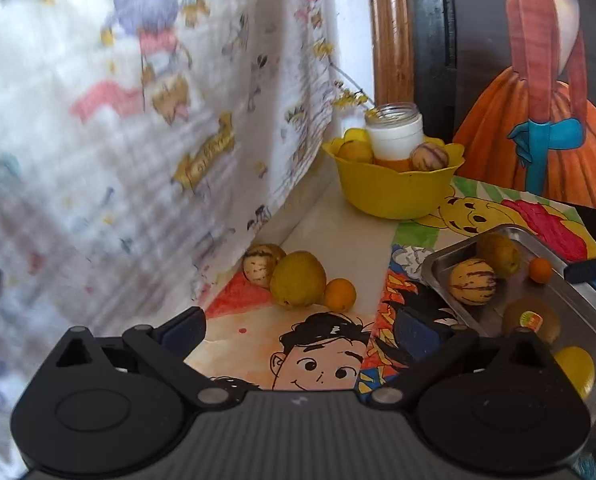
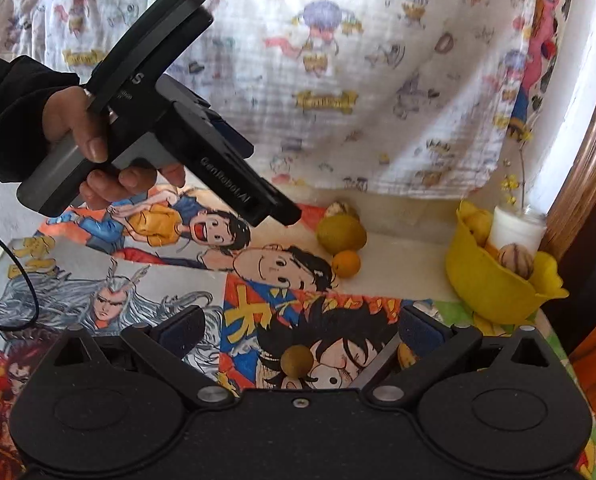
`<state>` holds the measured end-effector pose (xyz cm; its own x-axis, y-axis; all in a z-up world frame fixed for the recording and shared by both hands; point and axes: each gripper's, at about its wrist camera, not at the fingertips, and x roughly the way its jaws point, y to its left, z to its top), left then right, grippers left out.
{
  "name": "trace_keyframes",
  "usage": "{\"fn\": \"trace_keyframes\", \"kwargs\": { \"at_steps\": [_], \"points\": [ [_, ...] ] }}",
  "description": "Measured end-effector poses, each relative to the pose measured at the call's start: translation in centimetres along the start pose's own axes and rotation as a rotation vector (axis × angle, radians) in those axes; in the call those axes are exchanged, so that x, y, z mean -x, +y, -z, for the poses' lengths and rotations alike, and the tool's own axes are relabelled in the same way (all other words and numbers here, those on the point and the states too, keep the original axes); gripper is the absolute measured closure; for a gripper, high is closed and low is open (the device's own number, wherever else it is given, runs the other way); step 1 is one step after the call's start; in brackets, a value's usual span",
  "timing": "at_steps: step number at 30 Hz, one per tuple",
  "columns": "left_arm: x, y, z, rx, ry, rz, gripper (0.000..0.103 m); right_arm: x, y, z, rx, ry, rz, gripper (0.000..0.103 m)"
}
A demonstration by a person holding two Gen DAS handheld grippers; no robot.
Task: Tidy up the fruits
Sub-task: 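Reach the left tool to the small orange while the right tool reaches another brown fruit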
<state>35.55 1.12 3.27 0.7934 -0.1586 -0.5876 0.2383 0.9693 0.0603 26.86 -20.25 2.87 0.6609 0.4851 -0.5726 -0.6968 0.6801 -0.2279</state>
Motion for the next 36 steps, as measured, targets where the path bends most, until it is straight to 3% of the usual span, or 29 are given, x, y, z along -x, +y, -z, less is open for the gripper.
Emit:
{"fn": "trace_keyframes", "kwargs": {
  "at_steps": [9,22,36],
  "points": [
    [-3.3,0.4,-0.2,0.064,0.003,-0.027,0.0,-3.1,-0.4,0.6,-0.016,0.05,-0.037,0.001],
    [-6.7,1.5,-0.8,0.141,0.017,-0.01,0.0,-5.8,-1.7,0.8,-0.029,0.098,-0.064,0.004],
    [-9.2,2.6,-0.9,0.229,0.037,-0.007,0.0,-7.8,-2.8,0.2,-0.025,0.109,-0.052,0.007]
  ]
}}
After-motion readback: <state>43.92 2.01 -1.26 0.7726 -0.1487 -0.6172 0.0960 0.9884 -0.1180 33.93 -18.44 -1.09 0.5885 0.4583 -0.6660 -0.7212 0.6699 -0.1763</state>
